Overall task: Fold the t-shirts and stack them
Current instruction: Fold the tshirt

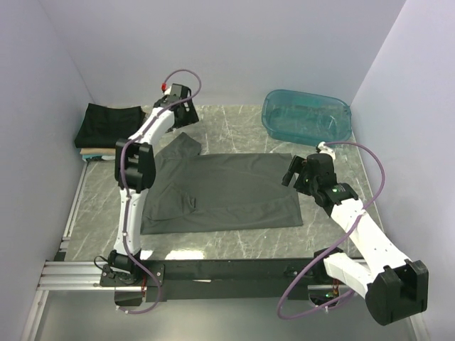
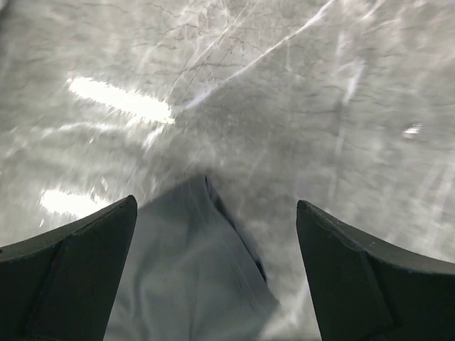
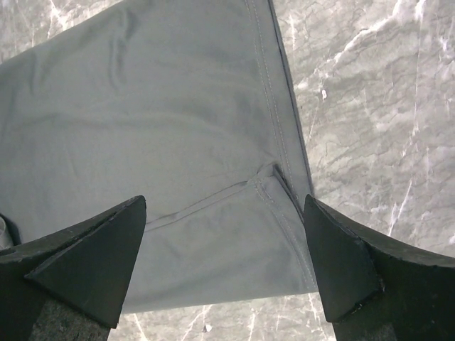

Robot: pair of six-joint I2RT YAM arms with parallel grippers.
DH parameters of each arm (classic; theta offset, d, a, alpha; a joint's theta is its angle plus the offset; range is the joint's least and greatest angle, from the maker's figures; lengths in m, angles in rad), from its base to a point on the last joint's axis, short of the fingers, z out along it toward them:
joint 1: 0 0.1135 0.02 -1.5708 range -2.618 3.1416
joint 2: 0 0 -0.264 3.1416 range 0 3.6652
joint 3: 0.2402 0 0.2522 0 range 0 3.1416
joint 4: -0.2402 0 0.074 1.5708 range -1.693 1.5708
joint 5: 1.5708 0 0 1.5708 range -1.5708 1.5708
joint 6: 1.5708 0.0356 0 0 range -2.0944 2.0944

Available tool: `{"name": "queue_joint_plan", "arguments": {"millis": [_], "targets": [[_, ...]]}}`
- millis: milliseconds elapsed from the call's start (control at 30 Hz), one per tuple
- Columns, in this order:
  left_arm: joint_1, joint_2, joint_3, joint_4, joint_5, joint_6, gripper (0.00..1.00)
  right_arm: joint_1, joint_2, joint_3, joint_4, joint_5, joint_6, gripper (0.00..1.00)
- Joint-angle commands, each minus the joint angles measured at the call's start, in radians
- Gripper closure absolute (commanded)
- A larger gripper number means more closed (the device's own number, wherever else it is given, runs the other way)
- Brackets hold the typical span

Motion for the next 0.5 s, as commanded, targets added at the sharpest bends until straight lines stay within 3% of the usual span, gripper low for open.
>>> {"name": "queue_joint_plan", "arguments": {"millis": [0, 100, 300, 467], "targets": [[0.003, 0.062, 0.110, -0.013, -0.010, 0.089, 0.00, -0.008, 0.002, 0.001, 0.043, 0.004, -0.024, 0.03], [0.003, 0.116, 0.133, -0.020, -0.002, 0.091, 0.05, -0.010, 0.010, -0.007, 0.052, 0.001, -0.024, 0.03], [0.003, 0.158, 0.121, -0.021, -0.072, 0.079, 0.28, -0.010, 0.026, -0.015, 0.054, 0.001, -0.025, 0.03], [0.003, 0.164, 0.115, -0.042, -0.073, 0.080, 0.42, -0.011, 0.037, -0.019, 0.057, 0.000, -0.022, 0.03]]}}
